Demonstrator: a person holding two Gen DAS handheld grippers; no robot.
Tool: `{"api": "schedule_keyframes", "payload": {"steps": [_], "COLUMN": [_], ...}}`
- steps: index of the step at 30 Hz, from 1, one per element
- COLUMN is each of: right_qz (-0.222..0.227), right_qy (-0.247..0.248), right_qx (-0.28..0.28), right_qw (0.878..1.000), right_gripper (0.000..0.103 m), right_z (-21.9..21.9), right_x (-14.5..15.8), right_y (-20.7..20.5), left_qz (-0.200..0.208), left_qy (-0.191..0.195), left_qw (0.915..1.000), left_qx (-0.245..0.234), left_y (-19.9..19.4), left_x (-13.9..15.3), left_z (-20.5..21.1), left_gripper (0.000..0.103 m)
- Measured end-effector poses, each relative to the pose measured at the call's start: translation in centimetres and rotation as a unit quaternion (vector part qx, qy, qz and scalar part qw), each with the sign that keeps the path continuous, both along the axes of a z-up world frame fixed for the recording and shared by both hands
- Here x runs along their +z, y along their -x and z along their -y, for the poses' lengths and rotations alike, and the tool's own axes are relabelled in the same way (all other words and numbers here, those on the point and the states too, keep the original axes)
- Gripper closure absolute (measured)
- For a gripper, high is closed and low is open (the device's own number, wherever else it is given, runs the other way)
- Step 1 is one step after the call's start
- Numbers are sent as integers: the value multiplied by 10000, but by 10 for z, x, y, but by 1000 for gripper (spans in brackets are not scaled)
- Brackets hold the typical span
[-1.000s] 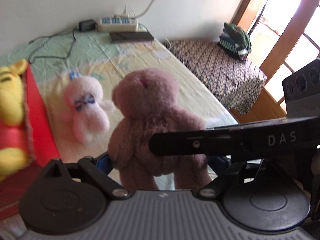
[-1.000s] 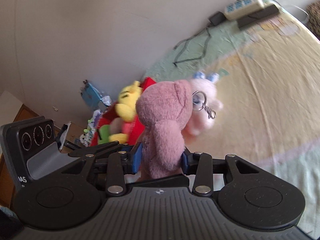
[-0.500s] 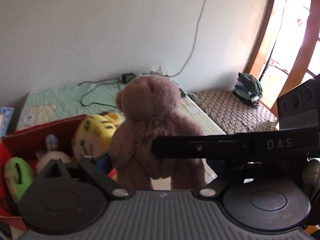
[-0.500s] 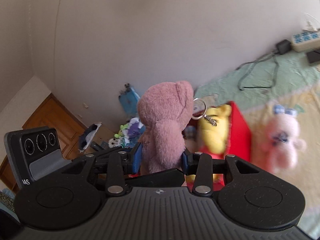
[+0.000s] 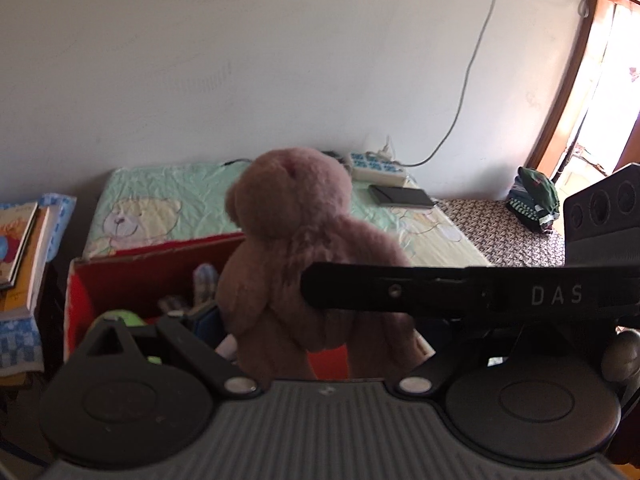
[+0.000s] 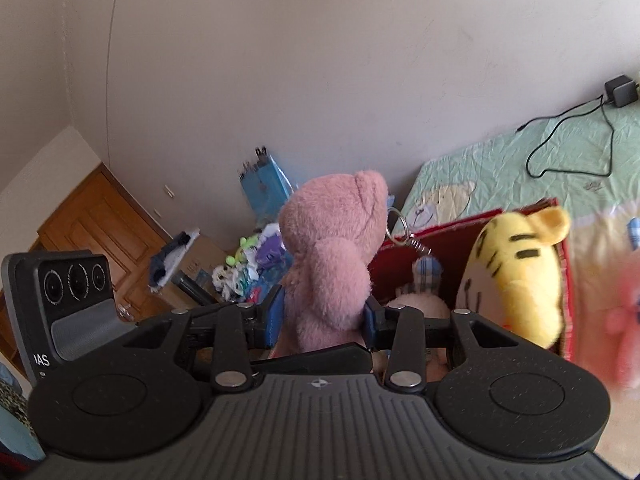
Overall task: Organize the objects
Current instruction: 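Lift the teddy bear with the right gripper and carry it over the red box, then lower the teddy bear into the red box and open the right gripper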
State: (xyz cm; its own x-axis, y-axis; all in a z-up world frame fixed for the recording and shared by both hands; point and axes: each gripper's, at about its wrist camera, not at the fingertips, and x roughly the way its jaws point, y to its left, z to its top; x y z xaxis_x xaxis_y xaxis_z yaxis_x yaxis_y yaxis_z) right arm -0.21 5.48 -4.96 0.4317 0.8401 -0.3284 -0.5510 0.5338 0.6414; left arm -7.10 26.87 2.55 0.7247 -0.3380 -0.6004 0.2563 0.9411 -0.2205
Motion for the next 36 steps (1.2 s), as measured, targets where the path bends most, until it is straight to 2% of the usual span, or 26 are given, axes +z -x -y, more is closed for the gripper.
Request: {"api": "schedule_keyframes", "payload": {"steps": [7,12,19,21,28,36], "right_qz": [23,192,33,-41,-150,-153], "right_qy": [397,853,1292,1261,1161,1171], "right_qx": [-81,-372,-672,-645,-399,-651], "right_qw": [9992,9955,9893,9899,9923,9909], "right_gripper": [62,63,63,63,63,60], "right_z": [-20,-23,-17,-18,-33,-18], "right_x": [-14,-14,-32,-38,-53,-46], "right_y": [-3,-1,-11,-15,-24,-16], "left_qz": [-427,-591,-833,-827,-952,-965], "left_qy": [53,168,23,-134,-271,-229], "left_qw": [9989,9981,9964,9964,9951,9951], "left_qx": [165,27,-153,-154,8,-15], "left_y": [-17,-33,-52,-52,-52,-51], "left_x": [-31,-47,-69,-72,-79,-77], "left_z": [-24,-21,-8,-6,-20,-16], "left_gripper": [10,10,10,10,10,8]}}
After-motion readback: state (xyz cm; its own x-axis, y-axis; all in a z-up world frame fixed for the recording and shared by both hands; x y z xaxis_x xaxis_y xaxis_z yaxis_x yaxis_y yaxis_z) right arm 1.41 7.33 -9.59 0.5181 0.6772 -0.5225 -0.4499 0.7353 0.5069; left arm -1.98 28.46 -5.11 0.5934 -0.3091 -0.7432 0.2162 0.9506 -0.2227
